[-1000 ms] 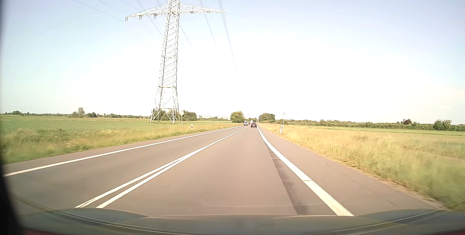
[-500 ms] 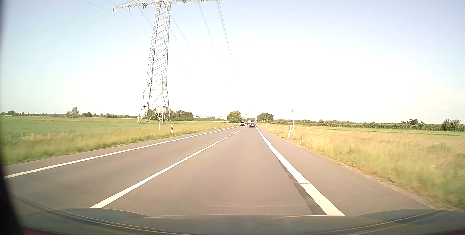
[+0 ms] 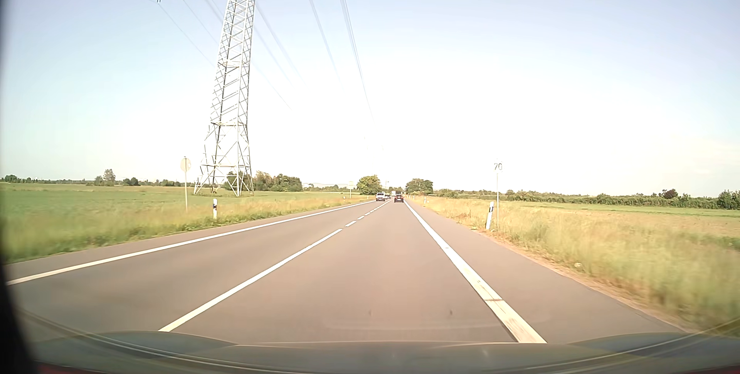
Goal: Follow the waypoints while adhering to traffic rules and regulations
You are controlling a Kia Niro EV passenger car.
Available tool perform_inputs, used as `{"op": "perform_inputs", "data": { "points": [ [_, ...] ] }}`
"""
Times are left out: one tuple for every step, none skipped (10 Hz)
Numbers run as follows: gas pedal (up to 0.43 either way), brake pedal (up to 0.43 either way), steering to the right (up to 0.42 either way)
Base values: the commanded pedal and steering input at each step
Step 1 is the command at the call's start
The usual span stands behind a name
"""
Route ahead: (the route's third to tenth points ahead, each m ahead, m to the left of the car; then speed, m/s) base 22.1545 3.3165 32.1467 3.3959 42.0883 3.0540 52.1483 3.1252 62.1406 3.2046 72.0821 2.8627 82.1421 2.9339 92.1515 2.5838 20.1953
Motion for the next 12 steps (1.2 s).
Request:
{"op": "perform_inputs", "data": {
  "points": [
    [0.197, 0.03, 0.004],
    [0.197, 0.03, 0.004],
    [0.197, 0.03, 0.004],
    [0.197, 0.03, 0.003],
    [0.197, 0.03, 0.003],
    [0.197, 0.03, 0.003],
    [0.197, 0.03, 0.002],
    [0.197, 0.03, 0.002],
    [0.197, 0.03, 0.002],
    [0.197, 0.03, 0.001],
    [0.197, 0.03, 0.001],
    [0.197, 0.03, 0.001]
  ]
}}
